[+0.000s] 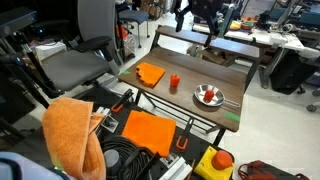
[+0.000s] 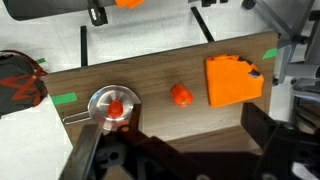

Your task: Remove the orange object from the pan

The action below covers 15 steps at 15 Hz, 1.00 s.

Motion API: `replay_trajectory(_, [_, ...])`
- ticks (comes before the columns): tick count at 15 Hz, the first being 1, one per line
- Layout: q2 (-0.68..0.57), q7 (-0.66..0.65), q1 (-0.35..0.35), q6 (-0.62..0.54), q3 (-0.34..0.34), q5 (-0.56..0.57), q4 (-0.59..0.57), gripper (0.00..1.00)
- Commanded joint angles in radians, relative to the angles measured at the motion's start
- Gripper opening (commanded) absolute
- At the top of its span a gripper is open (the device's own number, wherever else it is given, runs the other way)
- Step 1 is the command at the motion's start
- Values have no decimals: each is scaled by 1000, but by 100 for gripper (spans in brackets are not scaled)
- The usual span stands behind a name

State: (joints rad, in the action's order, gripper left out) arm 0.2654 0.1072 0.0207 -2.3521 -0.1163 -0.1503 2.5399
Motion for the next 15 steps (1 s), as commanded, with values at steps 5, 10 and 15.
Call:
replay_trajectory(5, [-402,2,73,-257,-21,10,-149,100])
replay_trajectory(10, [-625,-21,114,-327,-4,-1,-296,100])
replay_trajectory(15, [-780,-91,112,-324,-19,43,-453,100])
